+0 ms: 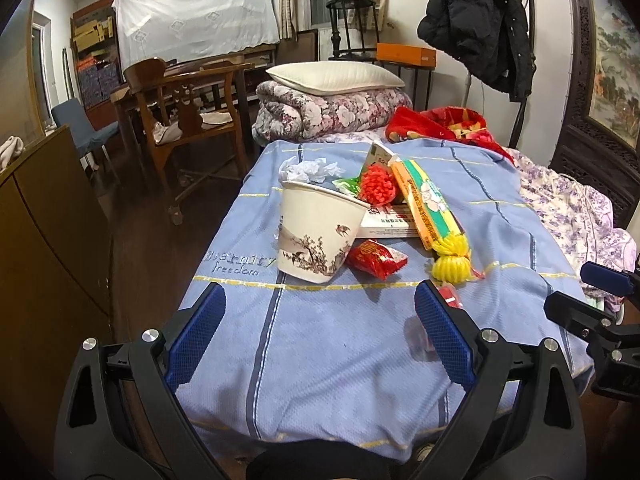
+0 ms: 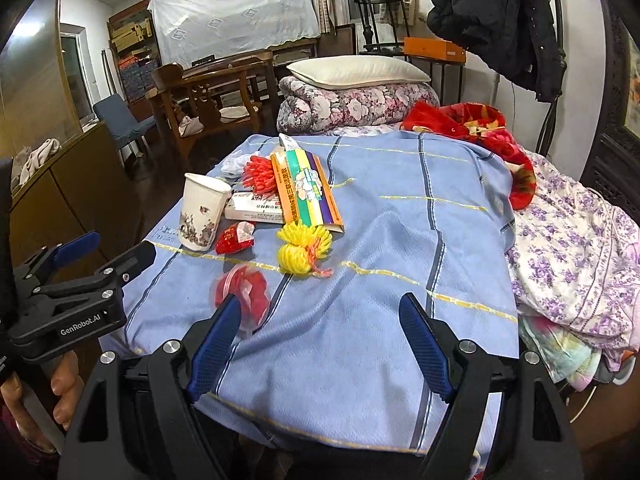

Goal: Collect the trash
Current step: 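Move both tools back over the bed toward the remaining trash, then grasp the white paper cup with the left tool while the right tool grasps the striped box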

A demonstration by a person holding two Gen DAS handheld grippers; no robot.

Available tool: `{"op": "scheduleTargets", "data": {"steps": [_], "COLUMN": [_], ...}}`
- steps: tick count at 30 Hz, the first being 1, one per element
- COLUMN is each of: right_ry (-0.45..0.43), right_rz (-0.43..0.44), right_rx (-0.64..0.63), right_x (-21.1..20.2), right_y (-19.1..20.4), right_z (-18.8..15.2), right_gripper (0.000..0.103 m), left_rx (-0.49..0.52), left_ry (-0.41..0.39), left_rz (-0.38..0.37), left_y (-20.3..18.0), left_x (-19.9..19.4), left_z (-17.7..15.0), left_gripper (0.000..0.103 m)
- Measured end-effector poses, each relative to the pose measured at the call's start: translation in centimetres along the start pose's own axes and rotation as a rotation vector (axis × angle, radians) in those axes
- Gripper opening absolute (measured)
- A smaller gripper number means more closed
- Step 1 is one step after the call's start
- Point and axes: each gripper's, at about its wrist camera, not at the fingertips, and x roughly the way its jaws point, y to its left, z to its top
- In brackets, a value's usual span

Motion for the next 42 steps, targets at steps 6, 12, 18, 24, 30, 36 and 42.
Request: {"op": "scheduleTargets", "data": {"steps": [6,12,18,24,30,36,42], "right_ry": [0.012,0.021,0.043,0.050,0.058,0.086,0.134], "right_rz": [0.025,0.063,0.064,0.061,0.065,0.088,0.105], "right_rx": [0.001,-0.018,-0.012,0.021,0.044,0.031,0.025], "right_x": [1.8,4.7,8.6,10.5,11.8,14.6,17.4], "right_y": [0.2,1.4,1.4,0.3,-1.2,-1.0,-0.3], "right_z": [1.7,3.7,5.7,7.0,7.5,8.9,9.3], "right_gripper": [0.080,0.080,0.080,0.080,0.088,0.089,0.058], "left_rx": [-0.089,-0.140,-0.173,-0.130,-0.090,-0.170,-0.186], "left_ry": [0.040,0.041,0.066,0.088,0.155,0.188,0.095], "left_rz": [-0.043,-0.064,-0.160,-0.258,-0.282,-0.344,-0.329], "left_y": [3.5,6.4,7.4,5.6,3.9,4.9,5.9], "left_x": [2.1,3.0,5.0,8.1,12.6,14.9,12.3], "left_z": [0.2,0.3,1.0,3.0,3.8,3.5,3.7], "left_gripper": [0.092,0.092,0.092,0.094,0.095,0.084,0.083]}}
